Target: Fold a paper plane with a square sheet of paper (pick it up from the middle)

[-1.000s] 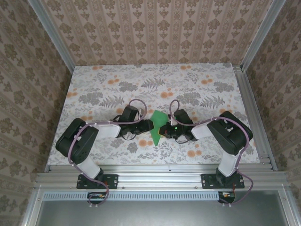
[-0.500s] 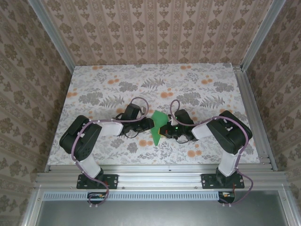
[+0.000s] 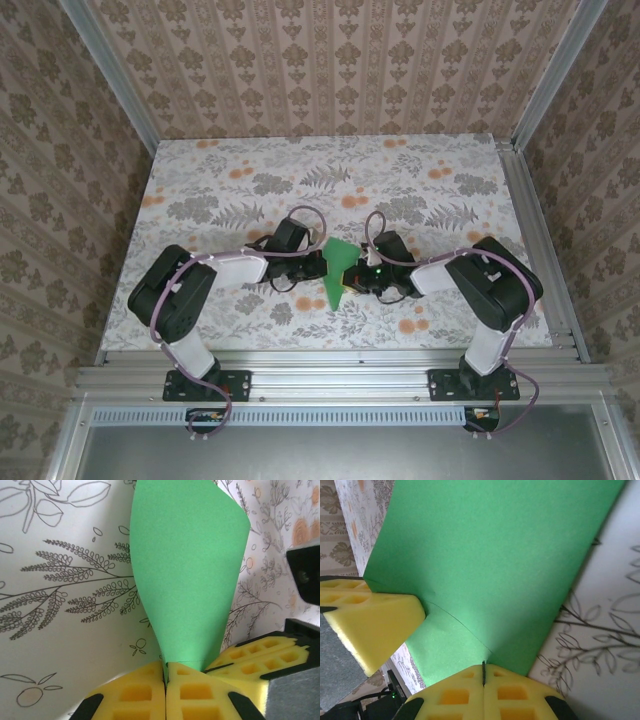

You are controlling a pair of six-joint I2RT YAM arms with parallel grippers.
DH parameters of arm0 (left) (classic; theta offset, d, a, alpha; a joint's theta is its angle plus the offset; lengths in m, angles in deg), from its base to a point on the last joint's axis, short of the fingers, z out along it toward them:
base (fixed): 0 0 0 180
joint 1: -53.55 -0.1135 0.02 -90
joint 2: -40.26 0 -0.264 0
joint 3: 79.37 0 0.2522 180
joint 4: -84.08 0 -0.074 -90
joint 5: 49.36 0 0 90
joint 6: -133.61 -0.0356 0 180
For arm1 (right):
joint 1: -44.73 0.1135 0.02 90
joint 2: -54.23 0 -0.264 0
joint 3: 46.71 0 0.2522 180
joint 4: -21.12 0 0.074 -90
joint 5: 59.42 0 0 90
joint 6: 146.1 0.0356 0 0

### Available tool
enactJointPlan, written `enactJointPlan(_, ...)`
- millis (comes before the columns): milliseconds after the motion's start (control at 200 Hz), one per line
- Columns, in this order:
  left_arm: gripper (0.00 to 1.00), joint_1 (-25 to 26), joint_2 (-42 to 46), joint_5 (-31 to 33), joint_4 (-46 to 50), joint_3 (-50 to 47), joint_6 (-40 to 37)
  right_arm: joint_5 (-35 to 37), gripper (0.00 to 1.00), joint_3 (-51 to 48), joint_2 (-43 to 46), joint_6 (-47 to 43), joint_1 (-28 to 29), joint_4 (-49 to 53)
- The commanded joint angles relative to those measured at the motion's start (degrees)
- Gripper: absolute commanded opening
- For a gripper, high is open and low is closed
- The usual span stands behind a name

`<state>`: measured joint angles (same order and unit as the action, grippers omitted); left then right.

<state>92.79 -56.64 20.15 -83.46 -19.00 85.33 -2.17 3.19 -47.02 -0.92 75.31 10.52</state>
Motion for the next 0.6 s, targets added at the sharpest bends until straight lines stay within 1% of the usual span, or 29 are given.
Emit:
enactJointPlan(0, 0.06, 0.33, 1.72, 2.68, 5.97, 1.52, -4.12, 2.39, 0.05, 1.73, 3.28, -2.49, -0.27, 6.81)
enactJointPlan(170, 0.06, 0.9, 1.28, 3.19, 7.1, 2.33, -4.96, 2.31, 0.08, 2.43, 2.53, -2.89, -0.27, 7.92)
enactJointPlan(350, 0.06, 1.26, 1.32, 3.34, 7.75, 3.03, -5.16, 1.91, 0.09, 3.26, 1.6, -2.79, 0.0, 7.83)
enactJointPlan(595, 0.07, 2.1, 0.78, 3.68, 9.46, 4.98, -5.81, 1.54, 0.08, 4.55, -0.25, -3.83, 0.69, 9.24)
